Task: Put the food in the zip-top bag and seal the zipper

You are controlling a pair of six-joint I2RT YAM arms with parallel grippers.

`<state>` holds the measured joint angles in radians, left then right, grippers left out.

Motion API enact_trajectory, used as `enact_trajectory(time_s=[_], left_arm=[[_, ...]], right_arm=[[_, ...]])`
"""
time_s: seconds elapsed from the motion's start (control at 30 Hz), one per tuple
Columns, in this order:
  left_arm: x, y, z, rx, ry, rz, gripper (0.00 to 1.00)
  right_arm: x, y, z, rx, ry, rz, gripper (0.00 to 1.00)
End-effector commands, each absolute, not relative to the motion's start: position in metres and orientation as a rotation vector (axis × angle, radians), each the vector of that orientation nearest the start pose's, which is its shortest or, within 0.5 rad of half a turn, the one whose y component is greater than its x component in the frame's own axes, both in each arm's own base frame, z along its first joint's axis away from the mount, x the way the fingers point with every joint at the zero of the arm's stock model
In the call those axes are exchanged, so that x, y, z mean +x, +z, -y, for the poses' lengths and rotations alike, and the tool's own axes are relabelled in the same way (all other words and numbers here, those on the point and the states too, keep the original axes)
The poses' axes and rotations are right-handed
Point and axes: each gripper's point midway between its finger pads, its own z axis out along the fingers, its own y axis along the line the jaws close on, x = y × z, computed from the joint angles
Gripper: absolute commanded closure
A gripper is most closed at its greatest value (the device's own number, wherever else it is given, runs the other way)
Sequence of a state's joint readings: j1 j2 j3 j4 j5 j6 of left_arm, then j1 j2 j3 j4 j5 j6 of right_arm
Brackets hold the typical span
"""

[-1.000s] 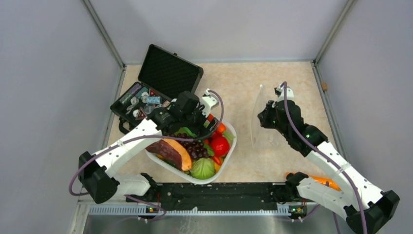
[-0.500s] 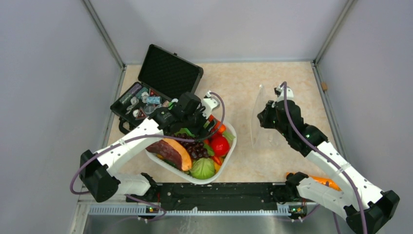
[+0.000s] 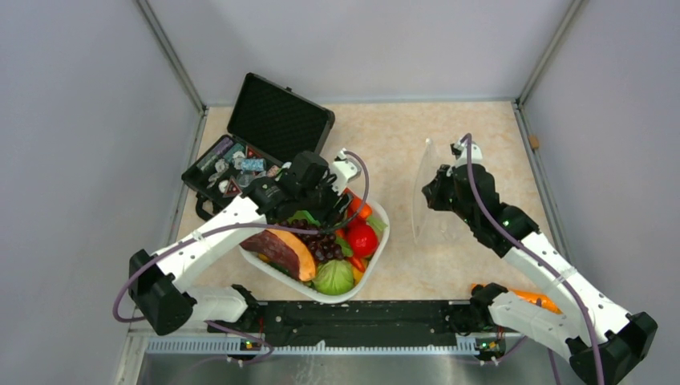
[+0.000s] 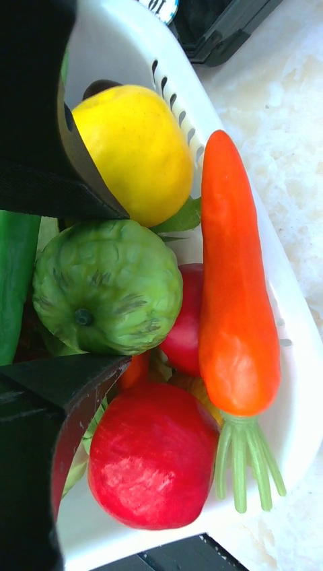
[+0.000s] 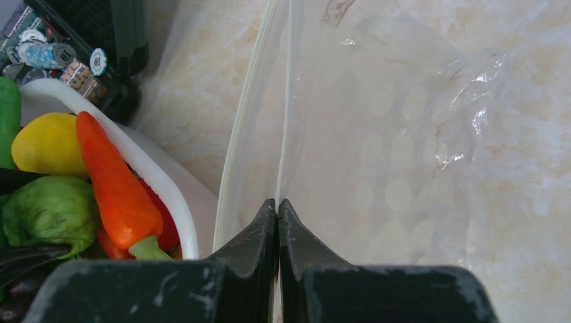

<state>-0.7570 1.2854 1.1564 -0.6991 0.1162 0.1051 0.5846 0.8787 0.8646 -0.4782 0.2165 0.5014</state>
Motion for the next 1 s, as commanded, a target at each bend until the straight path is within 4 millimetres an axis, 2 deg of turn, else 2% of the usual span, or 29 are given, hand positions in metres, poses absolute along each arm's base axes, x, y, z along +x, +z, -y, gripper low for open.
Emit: enact_trajectory(time_s=[0.0,0.1,0.23,0.53,0.57,0.7,0.8,0.97], left_arm=[[0.239,0.232,0.251,1.007,-0.502,-2.016,0.84],[0.244,0.245,0.249,0.973,-0.486,-1.967,0.84],[0.239,0.266,0.259,0.928,-0.585,-1.879,0.82],[0.224,0.325,0.313,0.735,-1.056,-1.627,0.78],[0.224,0.337,0.322,0.723,-1.117,-1.569,0.78],[0.213,0.350,0.352,0.776,-1.338,-1.502,0.78],[0.206,0.362,0.367,0.802,-1.453,-1.438,0.78],[0.200,0.357,0.386,0.814,-1.575,-1.412,0.77]], right_arm=[[0.266,0.248,-0.159,0.059,0.509,-2.009,1.00],[0.265,0.247,-0.159,0.060,0.515,-2.006,1.00],[0.264,0.246,-0.160,0.059,0.521,-2.006,1.00],[0.263,0.247,-0.163,0.062,0.553,-2.002,1.00],[0.263,0.248,-0.164,0.067,0.558,-2.000,1.00],[0.263,0.248,-0.166,0.075,0.579,-1.998,1.00],[0.262,0.246,-0.167,0.083,0.588,-2.000,1.00],[0.263,0.248,-0.168,0.095,0.602,-1.990,1.00]])
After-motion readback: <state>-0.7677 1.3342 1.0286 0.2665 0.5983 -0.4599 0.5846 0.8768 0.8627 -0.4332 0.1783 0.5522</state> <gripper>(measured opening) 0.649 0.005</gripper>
